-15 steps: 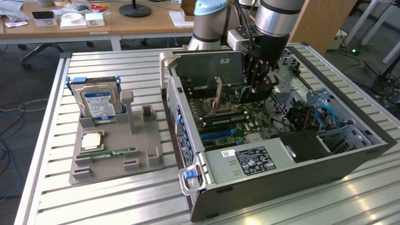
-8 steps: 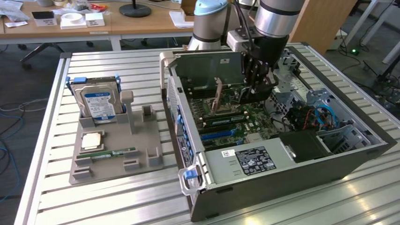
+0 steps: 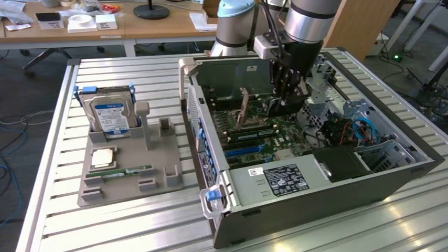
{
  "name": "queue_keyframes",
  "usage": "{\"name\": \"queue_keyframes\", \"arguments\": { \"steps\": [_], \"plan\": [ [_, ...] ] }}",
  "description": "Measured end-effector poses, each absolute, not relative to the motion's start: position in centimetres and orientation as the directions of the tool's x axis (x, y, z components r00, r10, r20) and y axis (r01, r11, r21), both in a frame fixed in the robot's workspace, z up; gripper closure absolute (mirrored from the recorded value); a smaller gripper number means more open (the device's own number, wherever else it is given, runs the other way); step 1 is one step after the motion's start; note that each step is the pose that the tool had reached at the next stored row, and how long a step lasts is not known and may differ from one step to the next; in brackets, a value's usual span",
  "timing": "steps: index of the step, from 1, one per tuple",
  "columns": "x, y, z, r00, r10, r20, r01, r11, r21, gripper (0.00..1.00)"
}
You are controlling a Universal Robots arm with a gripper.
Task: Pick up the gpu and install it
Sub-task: 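Insert the gpu into the slot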
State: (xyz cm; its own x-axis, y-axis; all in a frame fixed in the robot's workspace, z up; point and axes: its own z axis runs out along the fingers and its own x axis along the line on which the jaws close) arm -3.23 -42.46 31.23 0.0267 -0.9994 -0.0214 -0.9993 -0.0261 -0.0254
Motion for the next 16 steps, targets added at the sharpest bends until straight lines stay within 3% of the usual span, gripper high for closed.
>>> {"name": "queue_keyframes", "arguments": {
  "steps": [16],
  "plan": [
    [-3.24, -42.46, 30.56, 0.027, -0.999, -0.021, -0.999, -0.026, -0.025, 0.74]
  ]
}}
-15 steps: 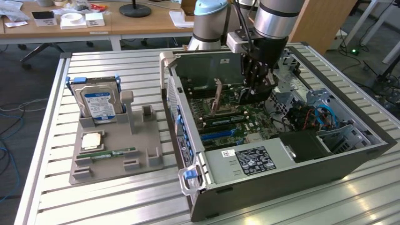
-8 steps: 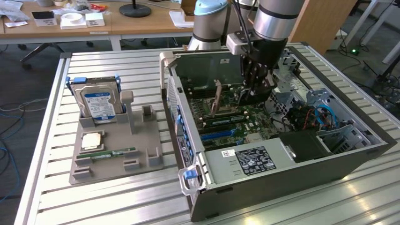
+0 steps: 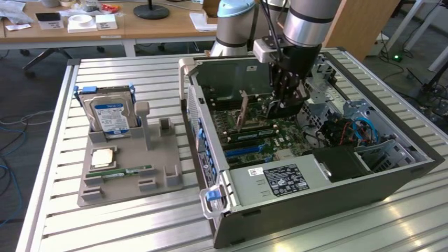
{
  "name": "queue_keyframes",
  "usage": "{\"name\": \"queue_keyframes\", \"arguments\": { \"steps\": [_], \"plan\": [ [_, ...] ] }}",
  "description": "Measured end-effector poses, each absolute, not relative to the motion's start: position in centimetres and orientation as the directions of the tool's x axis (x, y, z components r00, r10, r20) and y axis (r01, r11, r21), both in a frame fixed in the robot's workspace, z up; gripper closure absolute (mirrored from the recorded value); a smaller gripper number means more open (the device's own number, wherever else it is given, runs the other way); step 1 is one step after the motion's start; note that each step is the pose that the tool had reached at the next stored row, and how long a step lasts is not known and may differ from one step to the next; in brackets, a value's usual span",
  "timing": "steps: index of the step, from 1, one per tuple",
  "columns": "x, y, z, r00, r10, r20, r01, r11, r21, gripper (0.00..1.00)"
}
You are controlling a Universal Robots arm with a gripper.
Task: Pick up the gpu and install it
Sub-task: 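Insert the gpu into the slot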
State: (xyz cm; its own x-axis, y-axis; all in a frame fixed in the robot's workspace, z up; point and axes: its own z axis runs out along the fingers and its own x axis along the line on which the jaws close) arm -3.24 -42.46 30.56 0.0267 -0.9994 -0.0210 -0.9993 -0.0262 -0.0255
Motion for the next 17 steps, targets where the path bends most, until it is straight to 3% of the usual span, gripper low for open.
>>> {"name": "queue_keyframes", "arguments": {
  "steps": [17],
  "plan": [
    [-3.23, -42.46, 29.56, 0.027, -0.999, -0.021, -0.999, -0.026, -0.026, 0.74]
  ]
}}
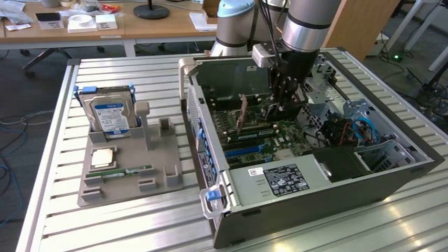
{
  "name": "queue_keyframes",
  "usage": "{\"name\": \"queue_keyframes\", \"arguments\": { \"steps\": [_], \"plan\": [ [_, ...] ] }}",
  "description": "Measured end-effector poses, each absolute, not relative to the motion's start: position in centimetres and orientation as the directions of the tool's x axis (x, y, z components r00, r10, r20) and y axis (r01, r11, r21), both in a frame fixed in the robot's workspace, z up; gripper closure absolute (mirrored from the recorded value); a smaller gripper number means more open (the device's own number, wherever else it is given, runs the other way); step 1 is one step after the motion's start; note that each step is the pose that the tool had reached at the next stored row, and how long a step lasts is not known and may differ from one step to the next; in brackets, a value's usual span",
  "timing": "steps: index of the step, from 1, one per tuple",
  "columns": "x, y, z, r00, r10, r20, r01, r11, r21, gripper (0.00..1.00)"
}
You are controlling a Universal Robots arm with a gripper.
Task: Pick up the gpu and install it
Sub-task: 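Insert the gpu into the slot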
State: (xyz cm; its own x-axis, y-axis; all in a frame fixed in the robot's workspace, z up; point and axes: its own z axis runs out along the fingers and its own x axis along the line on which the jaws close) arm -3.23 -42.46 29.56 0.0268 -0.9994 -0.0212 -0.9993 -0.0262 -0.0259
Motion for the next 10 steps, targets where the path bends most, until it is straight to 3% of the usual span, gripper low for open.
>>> {"name": "queue_keyframes", "arguments": {
  "steps": [10],
  "plan": [
    [-3.24, -42.46, 28.99, 0.027, -0.999, -0.021, -0.999, -0.026, -0.026, 0.74]
  ]
}}
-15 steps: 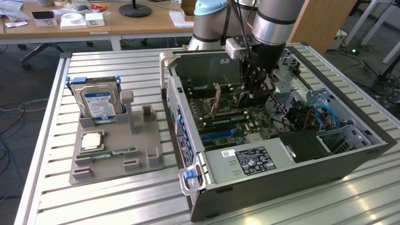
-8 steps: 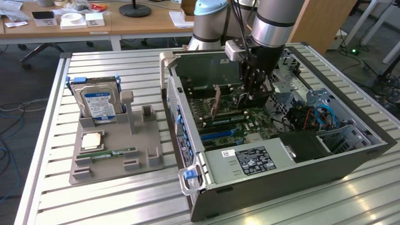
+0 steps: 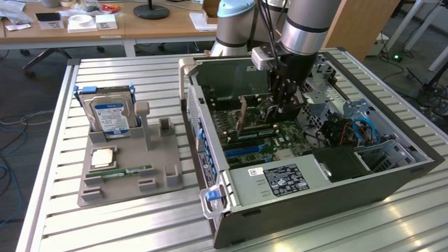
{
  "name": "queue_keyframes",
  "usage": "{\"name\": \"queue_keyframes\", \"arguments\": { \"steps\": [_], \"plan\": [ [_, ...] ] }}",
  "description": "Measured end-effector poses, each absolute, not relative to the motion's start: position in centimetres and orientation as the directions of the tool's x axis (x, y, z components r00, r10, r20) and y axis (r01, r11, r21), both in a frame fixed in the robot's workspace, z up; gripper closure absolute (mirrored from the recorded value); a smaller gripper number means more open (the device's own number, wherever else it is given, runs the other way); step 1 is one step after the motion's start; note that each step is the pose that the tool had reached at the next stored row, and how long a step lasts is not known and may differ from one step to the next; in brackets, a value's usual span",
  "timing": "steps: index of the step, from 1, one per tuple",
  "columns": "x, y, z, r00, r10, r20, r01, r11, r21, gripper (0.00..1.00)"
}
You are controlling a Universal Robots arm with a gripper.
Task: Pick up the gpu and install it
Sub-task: 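Insert the gpu into the slot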
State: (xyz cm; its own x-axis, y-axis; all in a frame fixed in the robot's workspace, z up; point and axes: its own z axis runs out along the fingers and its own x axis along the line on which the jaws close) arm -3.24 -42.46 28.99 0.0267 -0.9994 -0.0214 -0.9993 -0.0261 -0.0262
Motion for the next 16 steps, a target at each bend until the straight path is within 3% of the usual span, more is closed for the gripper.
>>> {"name": "queue_keyframes", "arguments": {
  "steps": [16],
  "plan": [
    [-3.76, -42.46, 28.55, 0.027, -0.999, -0.021, -0.999, -0.026, -0.026, 0.74]
  ]
}}
